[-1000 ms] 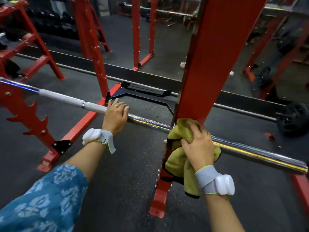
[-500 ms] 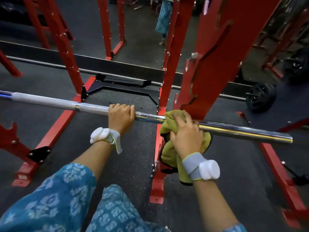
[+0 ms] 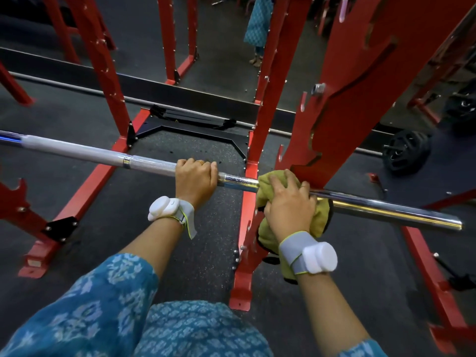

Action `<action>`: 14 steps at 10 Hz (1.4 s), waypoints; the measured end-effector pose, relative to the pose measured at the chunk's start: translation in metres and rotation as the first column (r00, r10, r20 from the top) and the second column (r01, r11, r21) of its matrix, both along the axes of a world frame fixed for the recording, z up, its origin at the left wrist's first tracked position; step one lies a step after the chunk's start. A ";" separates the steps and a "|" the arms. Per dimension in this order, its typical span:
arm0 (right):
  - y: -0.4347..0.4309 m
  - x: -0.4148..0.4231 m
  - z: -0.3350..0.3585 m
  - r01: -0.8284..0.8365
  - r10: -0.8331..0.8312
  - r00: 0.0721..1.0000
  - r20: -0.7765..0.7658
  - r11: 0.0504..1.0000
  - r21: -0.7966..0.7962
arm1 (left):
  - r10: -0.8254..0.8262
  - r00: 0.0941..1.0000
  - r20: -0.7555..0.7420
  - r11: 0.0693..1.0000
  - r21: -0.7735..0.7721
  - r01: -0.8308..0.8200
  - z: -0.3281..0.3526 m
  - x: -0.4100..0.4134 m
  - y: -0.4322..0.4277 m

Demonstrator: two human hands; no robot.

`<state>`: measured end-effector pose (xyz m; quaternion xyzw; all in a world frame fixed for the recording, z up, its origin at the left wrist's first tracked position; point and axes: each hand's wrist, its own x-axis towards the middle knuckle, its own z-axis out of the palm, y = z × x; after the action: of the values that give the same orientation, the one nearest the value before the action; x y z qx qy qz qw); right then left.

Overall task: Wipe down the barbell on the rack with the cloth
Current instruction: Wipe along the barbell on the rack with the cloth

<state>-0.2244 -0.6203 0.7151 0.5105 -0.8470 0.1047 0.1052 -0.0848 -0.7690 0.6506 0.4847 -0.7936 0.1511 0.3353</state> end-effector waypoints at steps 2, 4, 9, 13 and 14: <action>-0.006 0.009 -0.009 -0.082 0.082 0.990 -0.114 0.997 0.005 | -0.005 1.000 -0.009 1.000 -0.012 0.005 0.000 0.000 0.002; 0.005 0.005 -0.011 0.018 -0.024 0.994 -0.111 0.999 -0.050 | 0.011 1.000 -0.014 1.000 -0.014 -0.011 -0.001 0.000 0.001; -0.008 0.005 -0.002 0.058 -0.059 0.996 -0.063 0.998 -0.009 | -0.003 1.000 -0.011 1.000 0.019 0.003 0.000 0.000 0.002; -0.001 0.007 -0.007 -0.008 0.006 0.994 -0.105 1.000 -0.020 | 0.002 1.000 -0.015 1.000 -0.012 -0.002 0.000 0.000 0.001; -0.012 0.010 0.001 0.034 -0.033 0.999 -0.023 0.999 0.032 | 0.006 1.000 -0.001 1.000 0.007 -0.006 0.000 0.000 0.001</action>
<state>-0.2141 -0.6319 0.7165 0.4991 -0.8557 0.0834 0.1081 -0.0849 -0.7685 0.6501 0.4885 -0.7924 0.1489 0.3336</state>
